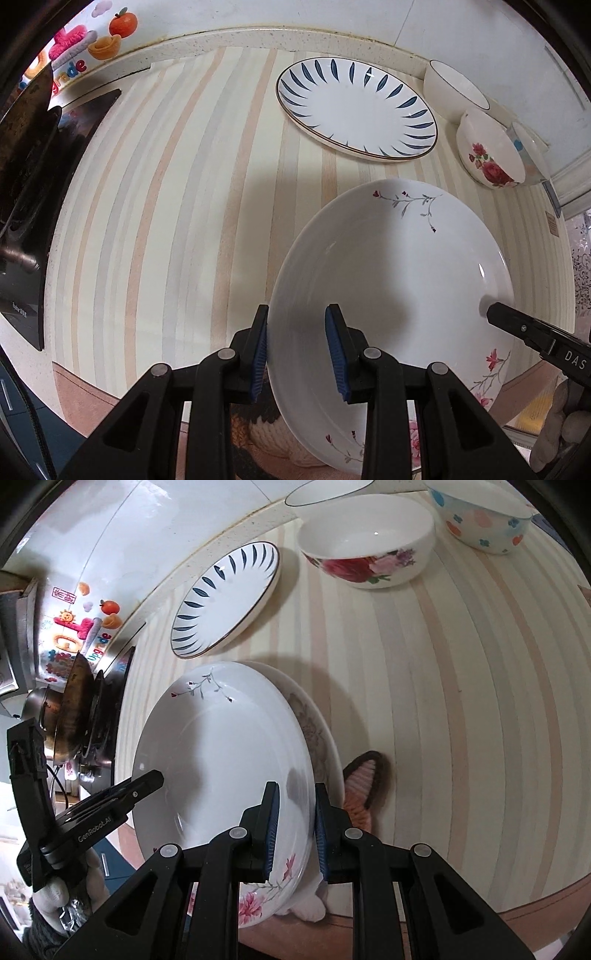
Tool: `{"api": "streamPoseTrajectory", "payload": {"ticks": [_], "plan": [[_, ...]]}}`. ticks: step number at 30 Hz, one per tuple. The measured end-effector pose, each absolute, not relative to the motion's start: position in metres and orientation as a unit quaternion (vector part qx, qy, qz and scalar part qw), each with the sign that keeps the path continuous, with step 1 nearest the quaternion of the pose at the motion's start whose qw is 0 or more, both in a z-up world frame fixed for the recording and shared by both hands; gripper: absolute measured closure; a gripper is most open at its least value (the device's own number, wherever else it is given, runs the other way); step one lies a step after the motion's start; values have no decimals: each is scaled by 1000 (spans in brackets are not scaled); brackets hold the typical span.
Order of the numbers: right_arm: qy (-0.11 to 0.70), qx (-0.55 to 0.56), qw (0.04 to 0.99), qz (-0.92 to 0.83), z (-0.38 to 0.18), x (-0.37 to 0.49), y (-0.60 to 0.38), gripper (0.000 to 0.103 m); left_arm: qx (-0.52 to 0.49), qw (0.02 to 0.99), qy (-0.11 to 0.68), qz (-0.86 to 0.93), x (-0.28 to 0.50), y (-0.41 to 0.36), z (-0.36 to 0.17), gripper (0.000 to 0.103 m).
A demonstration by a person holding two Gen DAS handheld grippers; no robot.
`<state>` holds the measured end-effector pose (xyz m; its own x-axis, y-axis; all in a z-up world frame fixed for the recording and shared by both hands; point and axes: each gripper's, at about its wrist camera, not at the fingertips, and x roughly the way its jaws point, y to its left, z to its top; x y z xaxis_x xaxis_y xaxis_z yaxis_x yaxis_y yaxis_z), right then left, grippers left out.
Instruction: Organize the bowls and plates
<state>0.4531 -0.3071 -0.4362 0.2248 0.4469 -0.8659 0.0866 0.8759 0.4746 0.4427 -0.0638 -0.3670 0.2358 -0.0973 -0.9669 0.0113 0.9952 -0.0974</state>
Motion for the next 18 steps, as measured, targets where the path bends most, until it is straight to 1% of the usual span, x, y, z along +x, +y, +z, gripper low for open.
{"api": "streamPoseTrajectory", "payload": {"ticks": [9,14,16,18], "plan": [[616,198,751,131,-440,455,-300,83,-22,781,624,-15,439,-68,-379,76],[625,202,743,133,-441,456,-301,83,-27,780,625,-15,440,-68,-380,76],[629,206,738,133,-440,457,-305,81,-31,780,625,-13,440,-67,-379,76],[634,223,729,131,-438,456,-311,81,-39,779,626,-10,440,-66,-376,76]]}}
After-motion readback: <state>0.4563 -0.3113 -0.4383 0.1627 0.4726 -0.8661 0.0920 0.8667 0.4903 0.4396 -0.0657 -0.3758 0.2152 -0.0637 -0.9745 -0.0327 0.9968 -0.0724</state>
